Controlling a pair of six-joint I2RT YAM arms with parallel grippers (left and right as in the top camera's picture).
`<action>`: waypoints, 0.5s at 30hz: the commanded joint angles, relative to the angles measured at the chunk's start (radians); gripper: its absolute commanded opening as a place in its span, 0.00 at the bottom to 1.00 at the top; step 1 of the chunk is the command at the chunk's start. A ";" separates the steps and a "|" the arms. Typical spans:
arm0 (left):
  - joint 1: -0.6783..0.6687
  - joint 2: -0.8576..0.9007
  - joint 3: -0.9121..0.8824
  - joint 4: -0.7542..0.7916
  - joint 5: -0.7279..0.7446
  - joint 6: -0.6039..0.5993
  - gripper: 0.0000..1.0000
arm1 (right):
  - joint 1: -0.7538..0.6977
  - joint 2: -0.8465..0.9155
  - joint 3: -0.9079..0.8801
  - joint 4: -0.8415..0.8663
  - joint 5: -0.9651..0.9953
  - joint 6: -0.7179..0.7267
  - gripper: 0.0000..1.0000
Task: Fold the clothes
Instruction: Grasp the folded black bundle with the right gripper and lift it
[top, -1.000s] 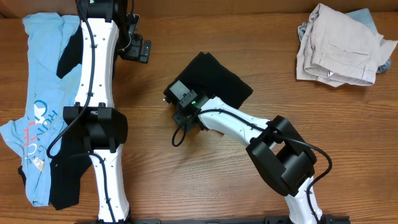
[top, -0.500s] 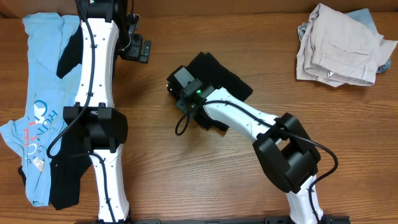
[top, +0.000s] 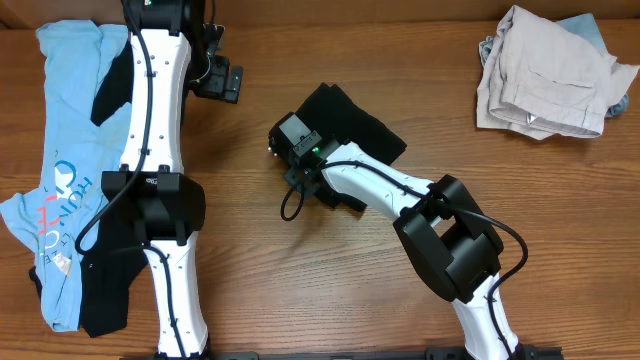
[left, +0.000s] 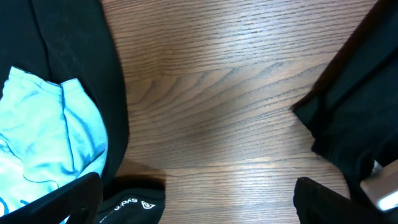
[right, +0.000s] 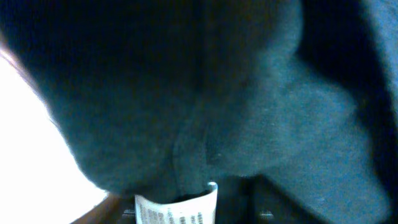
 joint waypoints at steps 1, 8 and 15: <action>-0.002 -0.013 0.022 -0.001 0.012 -0.015 1.00 | 0.010 0.037 -0.012 -0.001 -0.037 0.032 0.22; -0.002 -0.013 0.022 -0.002 0.012 -0.015 1.00 | -0.017 0.035 -0.003 0.008 0.078 0.056 0.04; -0.001 -0.013 0.022 -0.001 0.012 -0.016 1.00 | -0.058 -0.037 0.088 -0.098 0.168 0.080 0.04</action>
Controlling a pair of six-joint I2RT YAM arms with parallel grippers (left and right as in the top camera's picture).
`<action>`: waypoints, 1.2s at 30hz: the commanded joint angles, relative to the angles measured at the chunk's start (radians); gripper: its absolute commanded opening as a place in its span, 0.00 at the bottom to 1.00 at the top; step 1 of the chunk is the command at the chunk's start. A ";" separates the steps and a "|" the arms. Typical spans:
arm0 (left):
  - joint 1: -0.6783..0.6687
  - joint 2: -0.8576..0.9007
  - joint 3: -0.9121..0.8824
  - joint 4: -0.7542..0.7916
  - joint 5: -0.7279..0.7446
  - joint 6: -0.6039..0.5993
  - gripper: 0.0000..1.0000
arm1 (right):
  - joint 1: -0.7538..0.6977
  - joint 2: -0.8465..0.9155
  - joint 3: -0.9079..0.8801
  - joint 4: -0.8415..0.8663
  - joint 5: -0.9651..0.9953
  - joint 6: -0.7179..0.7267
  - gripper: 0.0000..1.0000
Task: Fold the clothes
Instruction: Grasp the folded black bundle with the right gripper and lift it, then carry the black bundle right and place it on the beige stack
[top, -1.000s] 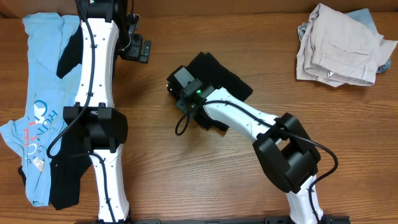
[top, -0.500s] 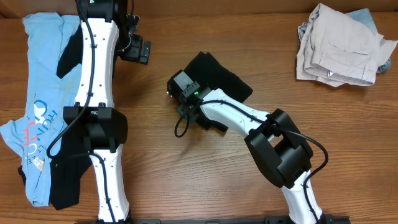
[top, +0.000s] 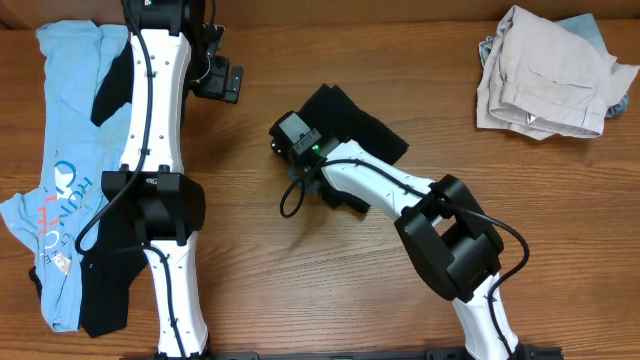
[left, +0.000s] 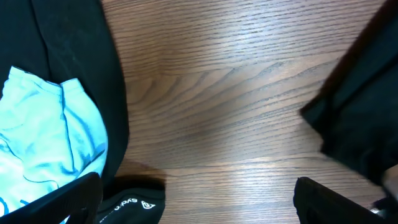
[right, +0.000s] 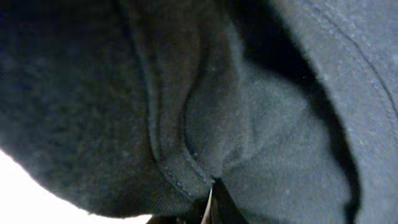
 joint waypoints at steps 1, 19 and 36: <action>-0.001 -0.013 0.022 -0.001 0.012 -0.016 1.00 | -0.050 -0.057 0.076 -0.043 0.108 0.023 0.04; -0.001 -0.013 0.022 -0.001 0.013 -0.016 1.00 | -0.396 -0.202 0.582 -0.349 0.151 -0.093 0.04; -0.002 -0.013 0.022 0.011 0.013 -0.016 1.00 | -0.776 -0.196 0.663 -0.168 0.207 -0.129 0.04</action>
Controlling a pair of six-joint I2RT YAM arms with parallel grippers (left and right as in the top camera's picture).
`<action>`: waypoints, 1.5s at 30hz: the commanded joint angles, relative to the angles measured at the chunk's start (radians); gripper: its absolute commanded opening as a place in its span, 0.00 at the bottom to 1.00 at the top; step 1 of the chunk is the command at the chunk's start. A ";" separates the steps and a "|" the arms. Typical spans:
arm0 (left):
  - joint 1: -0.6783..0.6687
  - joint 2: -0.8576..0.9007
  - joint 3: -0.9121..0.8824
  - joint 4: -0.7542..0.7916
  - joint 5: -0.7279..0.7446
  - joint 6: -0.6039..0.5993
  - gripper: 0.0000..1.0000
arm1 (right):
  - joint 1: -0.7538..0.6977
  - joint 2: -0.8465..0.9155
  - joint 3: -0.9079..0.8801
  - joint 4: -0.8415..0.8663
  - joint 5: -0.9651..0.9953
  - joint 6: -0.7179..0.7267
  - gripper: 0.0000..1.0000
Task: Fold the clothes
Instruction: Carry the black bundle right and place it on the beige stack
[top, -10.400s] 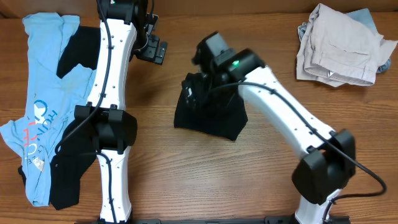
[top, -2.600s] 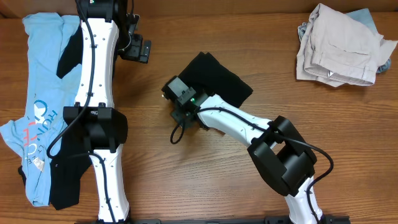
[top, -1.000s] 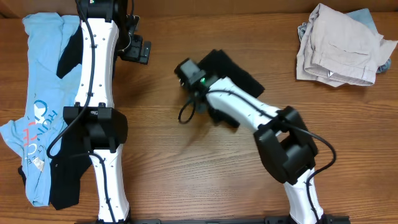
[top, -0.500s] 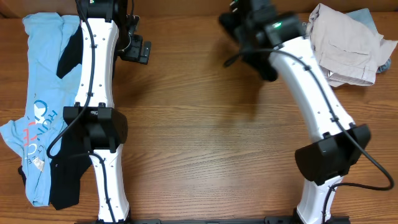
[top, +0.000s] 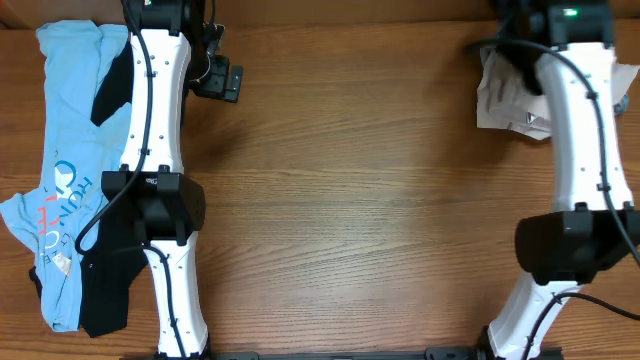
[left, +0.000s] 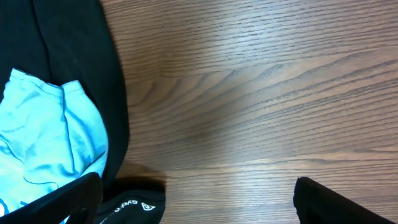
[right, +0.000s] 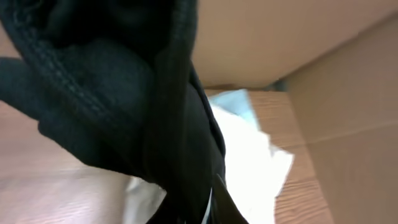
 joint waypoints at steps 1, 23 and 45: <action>-0.003 -0.013 0.022 0.005 0.013 -0.016 1.00 | -0.068 -0.030 0.034 0.068 0.029 -0.008 0.04; -0.004 -0.008 0.022 0.034 0.064 -0.039 1.00 | -0.208 0.237 0.033 0.181 0.012 0.060 0.04; -0.003 -0.001 0.022 0.034 0.057 -0.038 1.00 | -0.139 -0.277 0.036 -0.207 -0.536 0.224 1.00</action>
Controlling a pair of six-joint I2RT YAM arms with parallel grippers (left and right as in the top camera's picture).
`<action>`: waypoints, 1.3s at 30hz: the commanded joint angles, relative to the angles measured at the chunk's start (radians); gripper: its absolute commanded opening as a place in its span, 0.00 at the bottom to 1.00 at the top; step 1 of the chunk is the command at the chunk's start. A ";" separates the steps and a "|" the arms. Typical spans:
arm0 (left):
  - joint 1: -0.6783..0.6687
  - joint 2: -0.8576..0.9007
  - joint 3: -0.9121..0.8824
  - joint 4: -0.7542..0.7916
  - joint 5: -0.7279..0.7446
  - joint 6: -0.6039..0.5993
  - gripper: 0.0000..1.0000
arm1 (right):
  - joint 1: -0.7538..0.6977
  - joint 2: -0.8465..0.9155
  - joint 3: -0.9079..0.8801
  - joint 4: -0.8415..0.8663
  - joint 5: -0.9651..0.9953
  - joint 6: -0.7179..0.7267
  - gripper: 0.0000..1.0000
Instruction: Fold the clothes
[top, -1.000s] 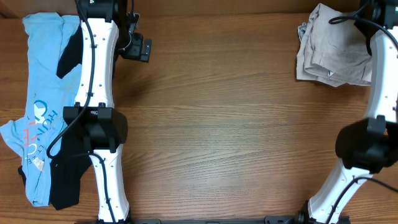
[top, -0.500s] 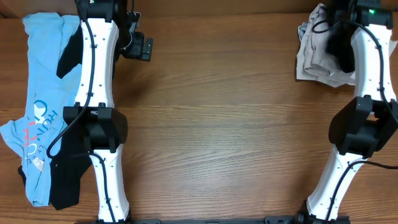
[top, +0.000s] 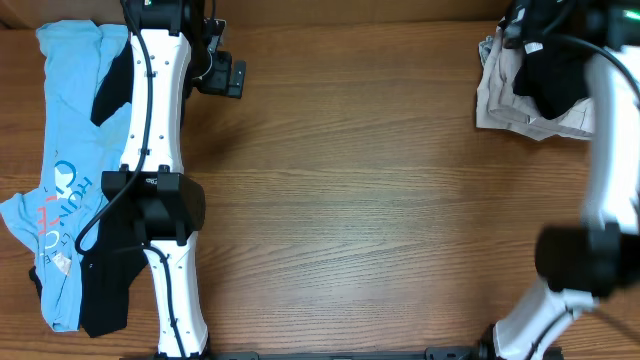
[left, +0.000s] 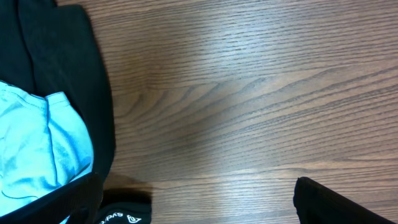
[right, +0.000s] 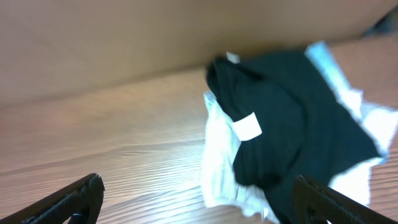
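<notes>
A folded black garment (right: 286, 124) with a white tag lies on top of the beige clothes pile (top: 525, 105) at the table's far right; overhead it shows as a dark bundle (top: 555, 78). My right gripper (right: 205, 202) hangs open just left of the pile, nothing between its fingers (right: 78, 196). At the far left my left gripper (left: 199, 202) is open over bare wood, beside a light blue T-shirt (top: 70, 120) and black cloth (left: 68, 93).
More black cloth (top: 105, 290) lies under the blue shirt at the front left, beside the left arm's base. A cardboard wall (right: 155, 43) stands behind the pile. The wooden table (top: 350, 200) stretches between the two arms.
My right gripper was shut on the black garment above the beige pile; now it is open and the garment lies on the pile. The left gripper has shifted slightly.
My right gripper was down on the folded black garment in the middle of the table at the first two moments. Then it held the garment up at the far right by the beige pile. Now the garment rests on that pile, let go.
</notes>
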 joint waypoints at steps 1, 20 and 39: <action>-0.003 -0.001 0.022 0.001 0.004 -0.015 1.00 | -0.006 -0.192 0.034 -0.047 -0.092 0.014 1.00; -0.004 -0.001 0.022 0.001 0.004 -0.015 1.00 | -0.006 -0.632 0.034 -0.150 -0.342 0.013 1.00; -0.004 -0.001 0.022 0.001 0.004 -0.015 1.00 | 0.112 -0.871 -0.616 0.534 -0.220 -0.002 1.00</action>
